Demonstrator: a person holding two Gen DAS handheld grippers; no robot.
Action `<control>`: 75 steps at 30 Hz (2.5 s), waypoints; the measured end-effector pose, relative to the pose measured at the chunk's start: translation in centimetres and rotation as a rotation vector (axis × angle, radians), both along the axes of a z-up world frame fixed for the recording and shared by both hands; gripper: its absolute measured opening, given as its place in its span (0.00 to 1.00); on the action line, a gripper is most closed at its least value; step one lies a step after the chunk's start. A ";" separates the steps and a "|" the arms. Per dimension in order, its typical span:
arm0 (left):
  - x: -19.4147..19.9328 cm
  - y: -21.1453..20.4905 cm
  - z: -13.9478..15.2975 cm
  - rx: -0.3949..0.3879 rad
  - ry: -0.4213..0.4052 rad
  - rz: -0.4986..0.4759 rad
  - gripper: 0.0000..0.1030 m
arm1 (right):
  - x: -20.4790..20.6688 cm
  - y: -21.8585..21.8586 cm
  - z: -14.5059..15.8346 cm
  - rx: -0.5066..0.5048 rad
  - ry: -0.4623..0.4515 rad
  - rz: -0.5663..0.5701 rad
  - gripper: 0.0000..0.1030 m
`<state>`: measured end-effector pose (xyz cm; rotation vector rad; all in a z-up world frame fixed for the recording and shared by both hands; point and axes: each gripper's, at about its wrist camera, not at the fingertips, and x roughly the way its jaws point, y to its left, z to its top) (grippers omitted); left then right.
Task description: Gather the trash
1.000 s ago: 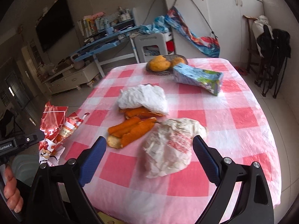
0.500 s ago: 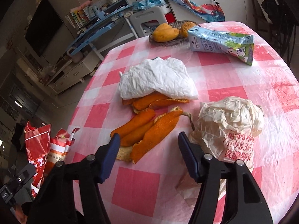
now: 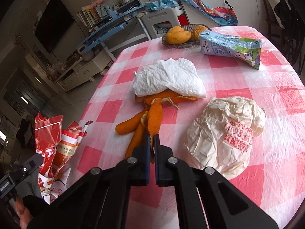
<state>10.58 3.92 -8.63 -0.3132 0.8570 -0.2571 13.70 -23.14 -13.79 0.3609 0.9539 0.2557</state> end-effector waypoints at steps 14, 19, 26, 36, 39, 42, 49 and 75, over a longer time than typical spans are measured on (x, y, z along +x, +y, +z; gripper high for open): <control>-2.8 0.8 0.4 0.014 -0.020 0.005 0.08 | -9.5 4.0 1.5 0.018 -0.004 0.161 0.04; -4.7 1.5 0.0 0.026 -0.015 0.012 0.08 | -13.2 6.5 -1.2 -0.045 0.108 0.266 0.04; -7.2 1.2 -0.5 0.052 -0.012 -0.010 0.08 | -14.9 7.3 -1.7 -0.119 0.115 0.268 0.37; -10.9 -4.1 -4.6 0.287 0.147 -0.239 0.08 | -15.1 1.3 1.7 -0.001 -0.111 -0.056 0.62; -11.9 -5.7 -5.9 0.366 0.185 -0.318 0.14 | -14.5 0.1 1.4 0.017 -0.103 -0.104 0.65; -12.4 -6.2 -5.6 0.403 0.148 -0.319 0.44 | -14.0 -0.9 1.2 0.023 -0.092 -0.130 0.69; -11.5 -4.7 -3.7 0.345 0.069 -0.208 0.64 | -15.1 -0.3 0.9 -0.014 -0.089 -0.113 0.72; -10.7 -3.3 -2.3 0.246 0.003 -0.105 0.74 | -15.4 1.5 0.1 -0.094 -0.086 -0.069 0.75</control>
